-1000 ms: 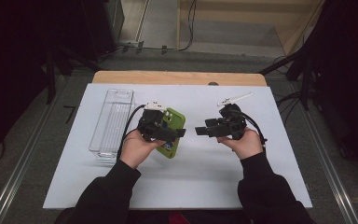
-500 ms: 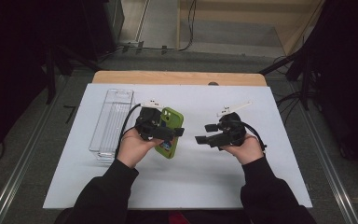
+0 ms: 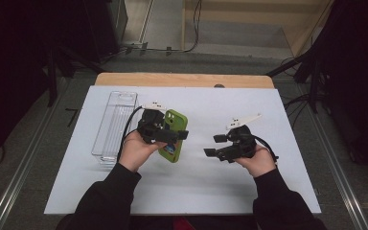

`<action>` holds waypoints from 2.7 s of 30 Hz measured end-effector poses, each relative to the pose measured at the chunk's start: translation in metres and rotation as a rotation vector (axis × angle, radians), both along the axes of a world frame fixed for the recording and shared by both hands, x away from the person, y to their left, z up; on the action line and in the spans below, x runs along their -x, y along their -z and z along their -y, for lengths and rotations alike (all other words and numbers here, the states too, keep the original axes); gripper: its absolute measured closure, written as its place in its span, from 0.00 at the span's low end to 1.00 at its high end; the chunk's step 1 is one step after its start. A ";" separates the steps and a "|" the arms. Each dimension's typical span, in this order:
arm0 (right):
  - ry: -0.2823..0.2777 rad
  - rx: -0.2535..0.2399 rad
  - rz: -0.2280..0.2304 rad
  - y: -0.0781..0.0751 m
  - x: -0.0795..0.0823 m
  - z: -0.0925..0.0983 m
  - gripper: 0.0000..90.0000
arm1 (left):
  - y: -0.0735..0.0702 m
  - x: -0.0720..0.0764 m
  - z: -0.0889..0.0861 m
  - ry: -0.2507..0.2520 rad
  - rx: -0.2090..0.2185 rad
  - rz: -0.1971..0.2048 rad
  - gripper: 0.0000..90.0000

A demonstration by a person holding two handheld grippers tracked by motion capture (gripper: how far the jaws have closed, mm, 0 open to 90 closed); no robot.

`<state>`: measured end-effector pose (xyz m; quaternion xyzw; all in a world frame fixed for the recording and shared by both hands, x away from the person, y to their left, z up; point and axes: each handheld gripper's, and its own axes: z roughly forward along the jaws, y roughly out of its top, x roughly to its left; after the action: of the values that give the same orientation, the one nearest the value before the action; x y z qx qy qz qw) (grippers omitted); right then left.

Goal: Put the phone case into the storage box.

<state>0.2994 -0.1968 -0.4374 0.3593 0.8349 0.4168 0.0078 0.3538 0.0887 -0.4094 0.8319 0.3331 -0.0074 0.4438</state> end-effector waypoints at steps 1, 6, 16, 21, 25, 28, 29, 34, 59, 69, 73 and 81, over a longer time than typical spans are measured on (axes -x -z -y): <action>0.003 0.001 -0.001 0.001 0.001 0.001 0.29 | 0.000 0.000 0.000 0.000 0.001 0.000 0.20; 0.009 0.002 -0.004 0.007 0.008 0.008 0.30 | 0.000 0.000 -0.001 0.001 0.011 -0.009 0.20; 0.031 0.009 -0.007 0.018 0.023 0.020 0.29 | 0.000 -0.001 -0.001 0.003 0.009 -0.012 0.20; 0.034 0.019 -0.005 0.023 0.029 0.024 0.29 | 0.000 -0.002 -0.003 0.000 0.011 -0.013 0.20; 0.043 0.022 -0.010 0.028 0.033 0.027 0.29 | 0.000 -0.002 -0.003 -0.001 0.013 -0.015 0.20; 0.051 0.035 -0.016 0.031 0.036 0.029 0.29 | 0.000 -0.002 -0.003 0.002 0.014 -0.019 0.20; 0.057 0.037 -0.017 0.032 0.037 0.030 0.29 | 0.000 -0.002 -0.003 0.002 0.013 -0.018 0.20; 0.067 0.042 -0.012 0.038 0.043 0.037 0.29 | -0.001 -0.002 -0.004 -0.002 0.012 -0.017 0.20; 0.151 0.044 -0.027 0.050 0.056 0.048 0.29 | -0.025 -0.004 -0.022 -0.024 -0.010 -0.026 0.20; 0.151 0.047 -0.066 0.051 0.056 0.048 0.29 | -0.037 -0.005 -0.034 -0.046 -0.008 -0.024 0.20; 0.153 0.039 -0.076 0.051 0.056 0.048 0.29 | -0.041 -0.007 -0.040 -0.050 -0.014 -0.025 0.20; 0.151 0.039 -0.079 0.050 0.055 0.048 0.29 | -0.050 -0.010 -0.054 -0.080 -0.003 -0.013 0.20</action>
<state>0.2441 -0.2447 -0.4873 0.4373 0.8131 0.3840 0.0135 0.3639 0.1427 -0.3594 0.8187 0.3688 0.0055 0.4402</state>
